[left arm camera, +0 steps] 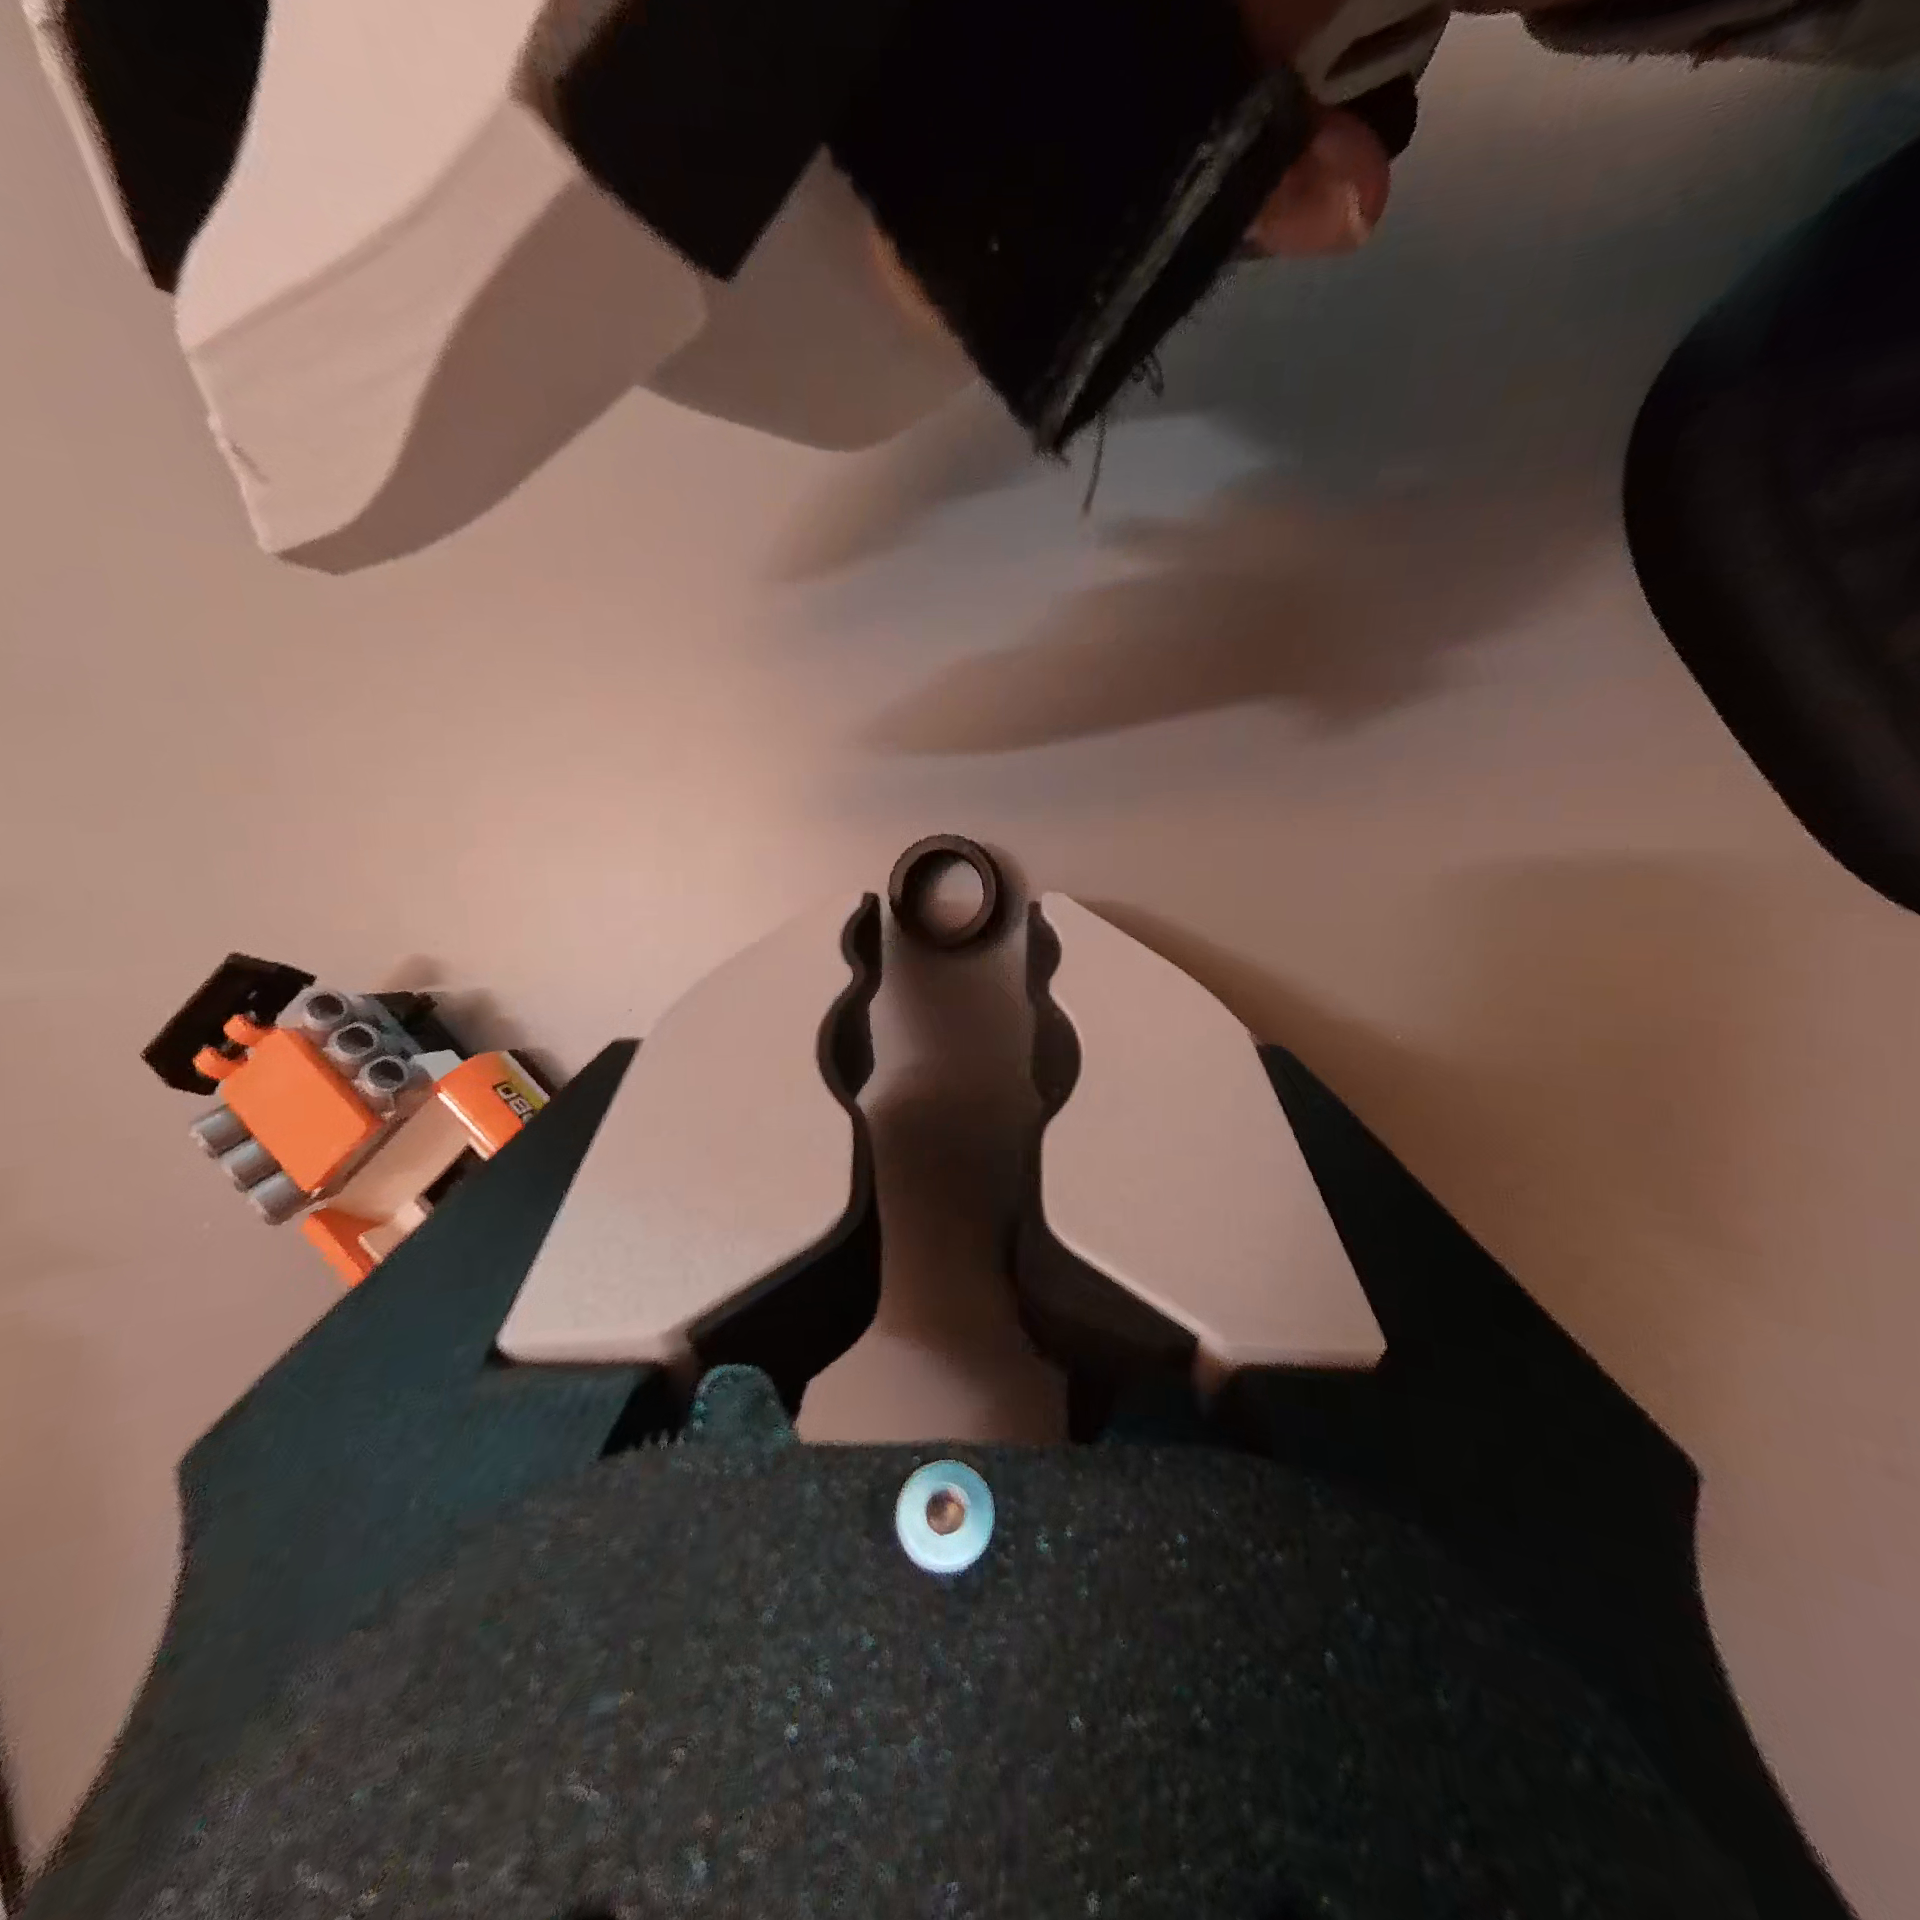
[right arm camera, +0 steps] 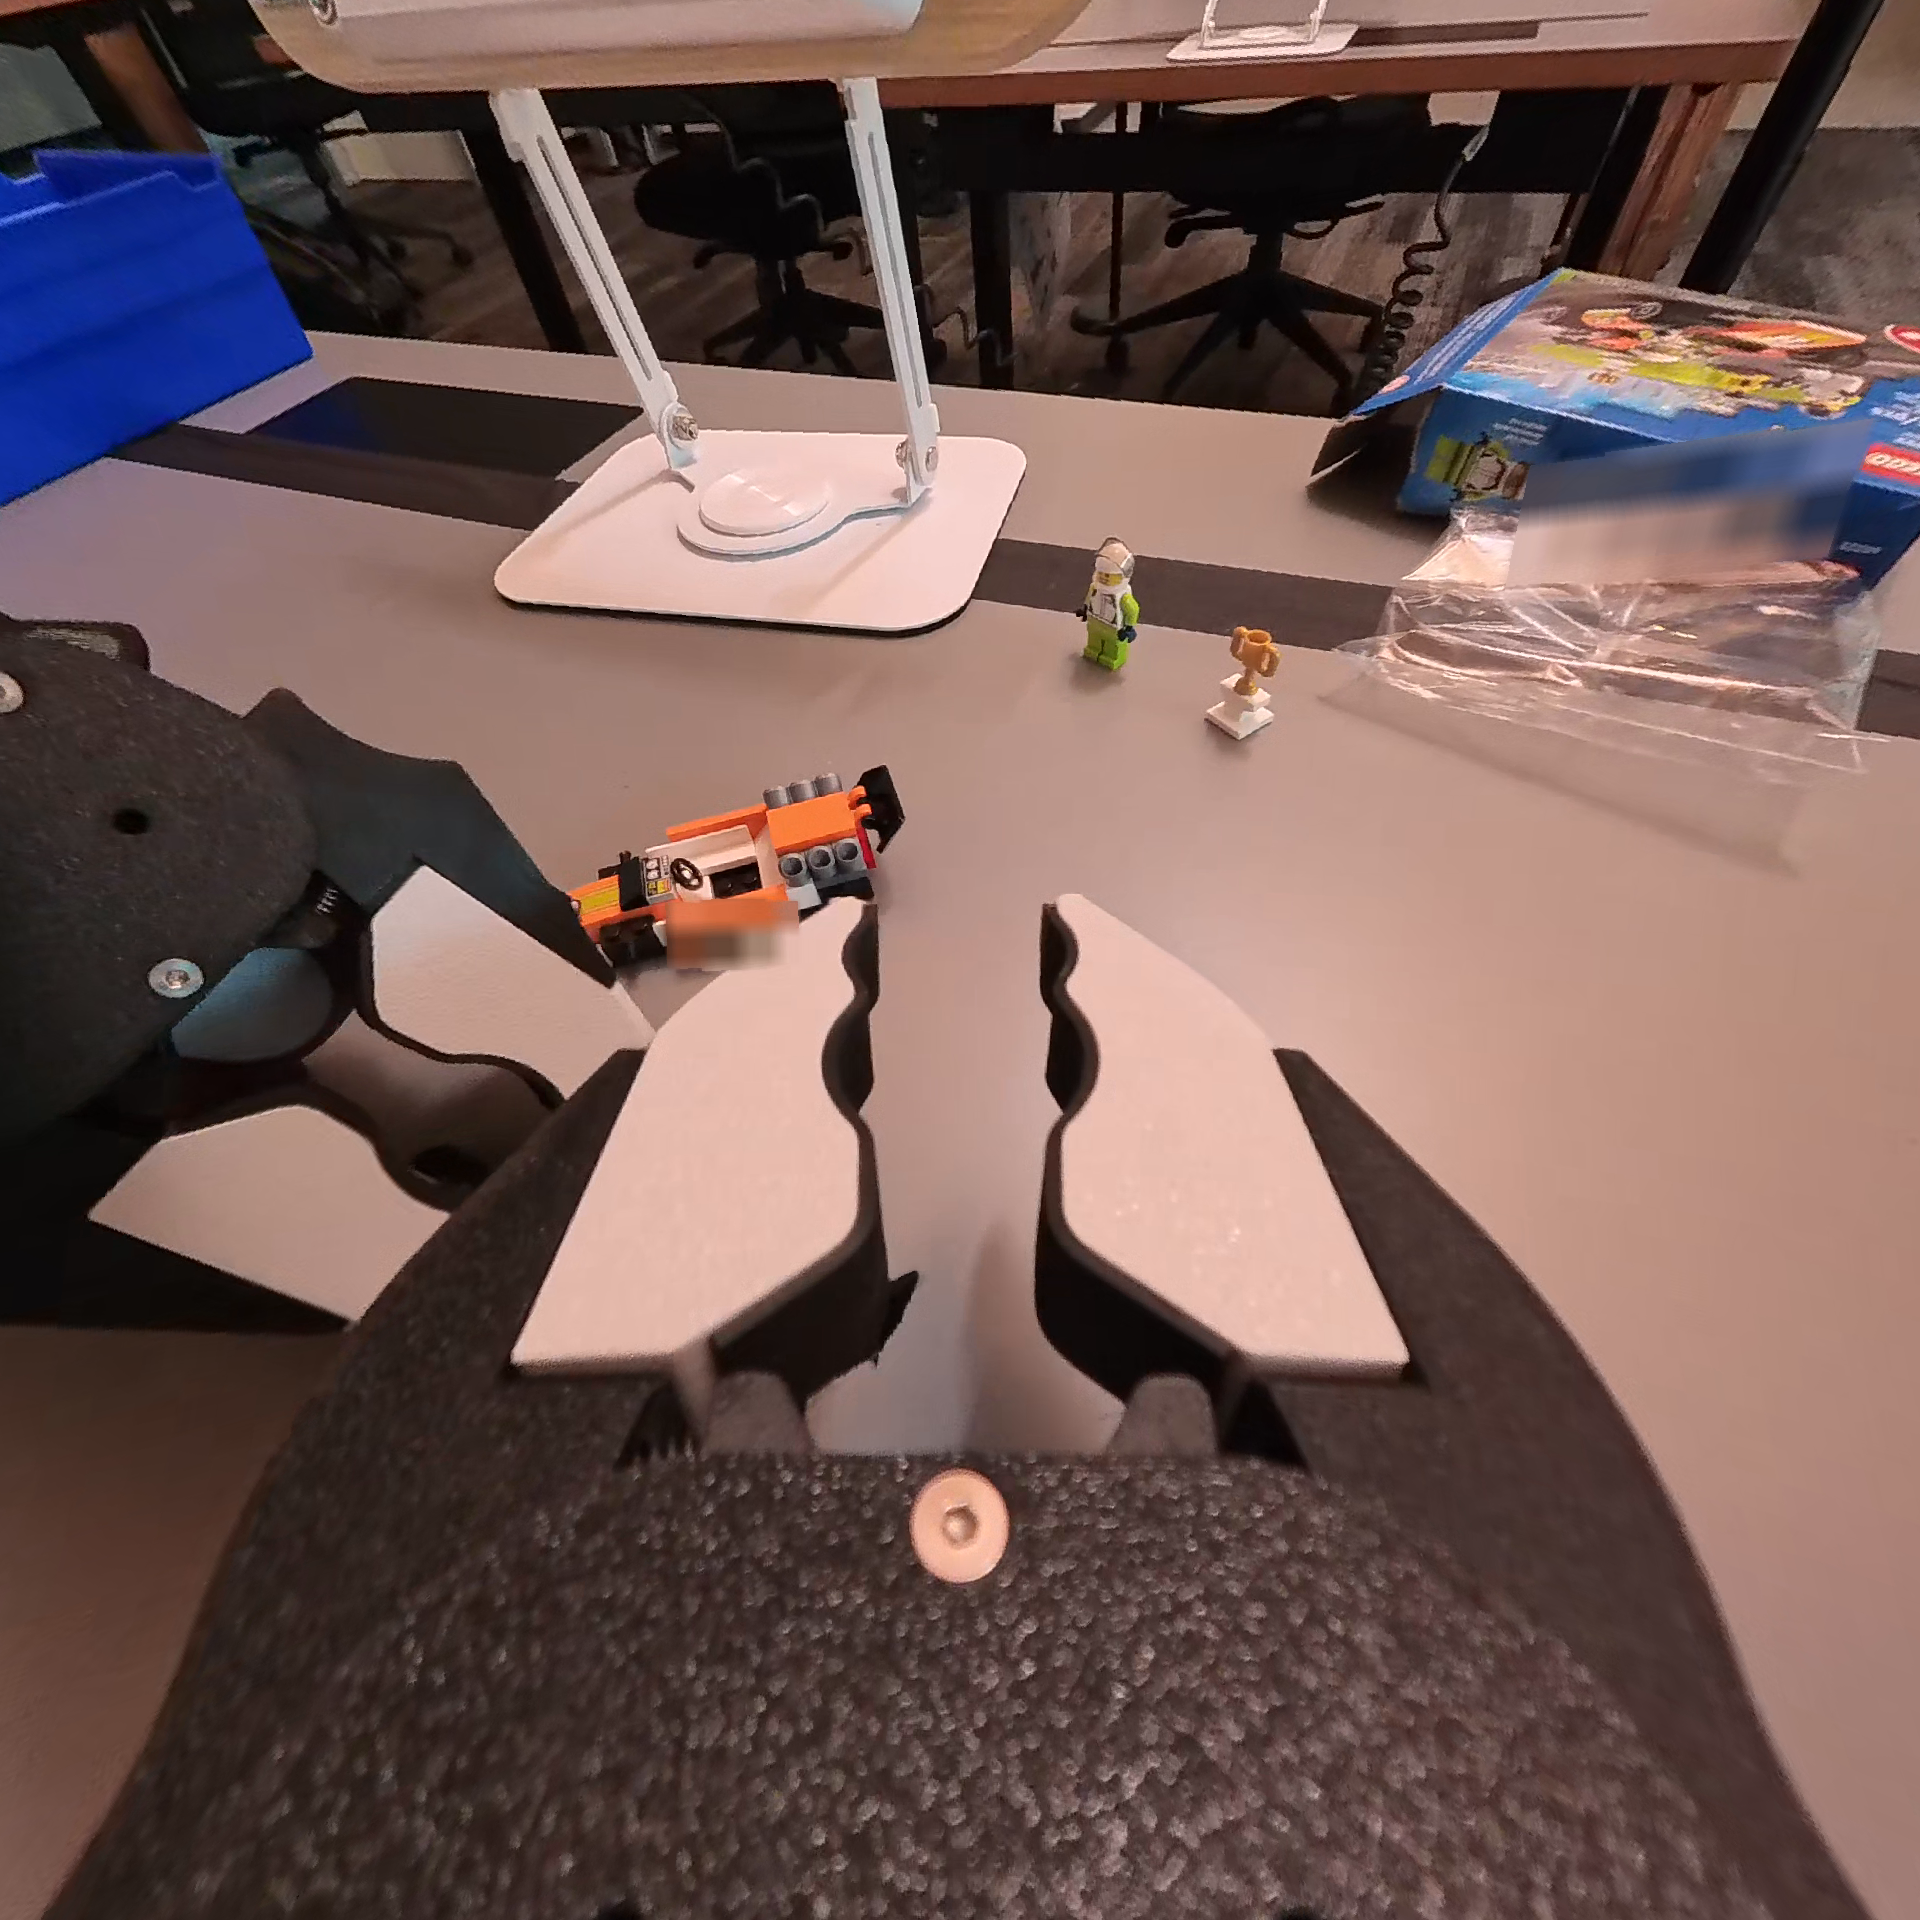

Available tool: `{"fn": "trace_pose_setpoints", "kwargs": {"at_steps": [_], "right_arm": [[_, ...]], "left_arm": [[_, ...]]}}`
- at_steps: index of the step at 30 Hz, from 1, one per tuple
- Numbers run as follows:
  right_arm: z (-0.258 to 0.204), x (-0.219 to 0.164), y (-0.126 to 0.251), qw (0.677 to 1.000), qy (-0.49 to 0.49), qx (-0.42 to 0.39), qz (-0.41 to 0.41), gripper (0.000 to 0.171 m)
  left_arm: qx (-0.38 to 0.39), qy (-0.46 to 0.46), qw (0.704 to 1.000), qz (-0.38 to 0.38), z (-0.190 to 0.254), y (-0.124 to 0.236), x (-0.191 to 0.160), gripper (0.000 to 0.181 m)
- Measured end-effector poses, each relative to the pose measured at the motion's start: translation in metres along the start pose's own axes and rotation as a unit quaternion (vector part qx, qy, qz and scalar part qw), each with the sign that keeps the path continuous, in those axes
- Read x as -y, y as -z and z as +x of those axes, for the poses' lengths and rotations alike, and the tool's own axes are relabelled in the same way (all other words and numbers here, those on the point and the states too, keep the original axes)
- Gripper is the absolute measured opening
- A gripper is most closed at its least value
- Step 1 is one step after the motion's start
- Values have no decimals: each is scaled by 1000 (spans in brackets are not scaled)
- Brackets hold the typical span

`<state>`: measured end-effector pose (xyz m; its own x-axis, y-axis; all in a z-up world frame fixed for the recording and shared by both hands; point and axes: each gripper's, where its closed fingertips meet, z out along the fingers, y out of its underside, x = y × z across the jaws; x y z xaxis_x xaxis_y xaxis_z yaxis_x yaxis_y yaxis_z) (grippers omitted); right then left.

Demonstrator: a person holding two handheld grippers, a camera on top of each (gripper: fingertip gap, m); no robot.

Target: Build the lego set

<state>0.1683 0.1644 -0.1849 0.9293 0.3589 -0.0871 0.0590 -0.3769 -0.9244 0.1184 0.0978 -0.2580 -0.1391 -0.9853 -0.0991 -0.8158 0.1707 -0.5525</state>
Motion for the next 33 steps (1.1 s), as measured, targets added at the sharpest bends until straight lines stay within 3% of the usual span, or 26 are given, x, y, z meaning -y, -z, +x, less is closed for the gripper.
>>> {"fn": "trace_pose_setpoints", "kwargs": {"at_steps": [8, 12, 14, 22, 25, 30, 33], "right_arm": [[-3, 0, 0, 1000, -3, 8, 0, 30], [-7, 0, -1, 1000, 4, 13, -3, 30], [-8, -1, -1, 1000, 6, 14, -4, 30], [-8, -1, 0, 1000, 1, 18, -3, 30], [-9, 0, 0, 1000, 2, 19, -2, 29], [-11, -2, -1, 1000, 0, 24, -5, 30], [-13, -4, -2, 1000, 0, 27, -9, 30]], "left_arm": [[-9, 25, 1000, 7, 9, 41, -28, 30], [-9, 41, 999, -14, 15, 36, -51, 28], [-13, 43, 999, -13, 18, 34, -52, 20], [6, 55, 998, -19, 5, 33, -55, 21], [13, 68, 997, -15, 5, 36, -56, 33], [88, 94, 990, 54, -3, 74, -52, 33], [143, 135, 976, 90, -12, 115, -73, 27]]}}
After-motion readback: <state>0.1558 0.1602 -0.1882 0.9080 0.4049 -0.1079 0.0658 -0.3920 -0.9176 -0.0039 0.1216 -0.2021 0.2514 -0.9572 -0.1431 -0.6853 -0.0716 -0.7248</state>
